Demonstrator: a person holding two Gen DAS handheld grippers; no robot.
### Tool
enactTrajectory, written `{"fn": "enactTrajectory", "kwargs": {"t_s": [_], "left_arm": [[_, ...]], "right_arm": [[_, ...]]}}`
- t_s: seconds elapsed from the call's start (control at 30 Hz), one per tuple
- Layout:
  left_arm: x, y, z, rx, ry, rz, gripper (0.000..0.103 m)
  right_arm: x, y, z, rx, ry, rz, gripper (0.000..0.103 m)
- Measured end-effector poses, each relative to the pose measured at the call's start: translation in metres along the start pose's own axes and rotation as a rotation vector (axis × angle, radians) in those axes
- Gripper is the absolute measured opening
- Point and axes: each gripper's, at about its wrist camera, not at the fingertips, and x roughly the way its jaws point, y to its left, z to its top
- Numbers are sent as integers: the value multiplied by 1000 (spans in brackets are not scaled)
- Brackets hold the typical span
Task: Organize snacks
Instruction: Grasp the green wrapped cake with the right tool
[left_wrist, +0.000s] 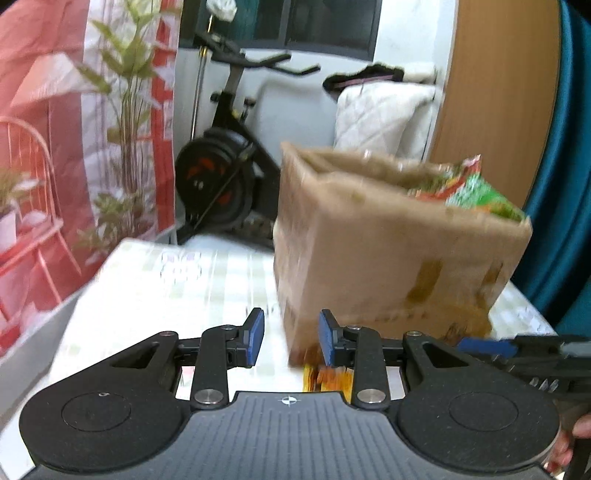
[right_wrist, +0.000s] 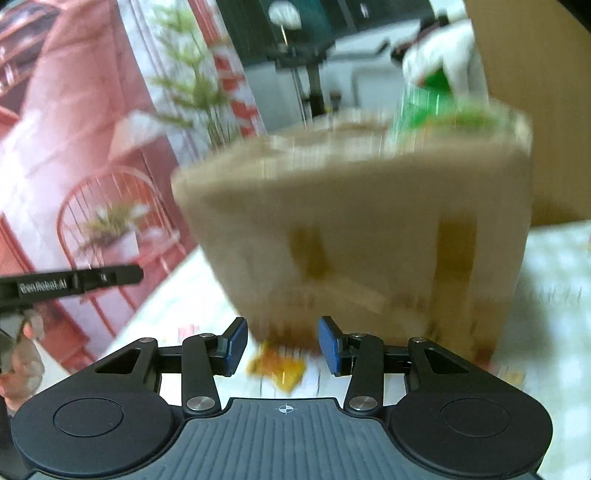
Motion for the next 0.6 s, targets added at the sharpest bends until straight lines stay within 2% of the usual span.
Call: {"fn": "enactTrajectory", "kwargs": {"t_s": [0.07,0.17,0.27,0.43,0.5,0.57,0.6], "left_arm": [[4,3,-9,-5,24,-1,34],[11,8,-19,-15,55,-2,34],[14,13,-26,-33,71,-6,35],[20,17,-35,-55,91,-5,38],[23,18,-37,-57,99,-8,39],[28,17,-37,-59,109,-12,42],[31,16,-38,-61,114,-17,43]], "right_arm": [[16,4,-16,10,83,-16,45],[39,12,-37,10,191,-38,46],[54,22,-50,-8,255,-56,46],[71,33,-55,-51,308,-124,50],[71,38,-58,-81,295,-132,51],[71,41,-61,-118,292,-147,48],[71,42,-61,-138,289,-152,40]]}}
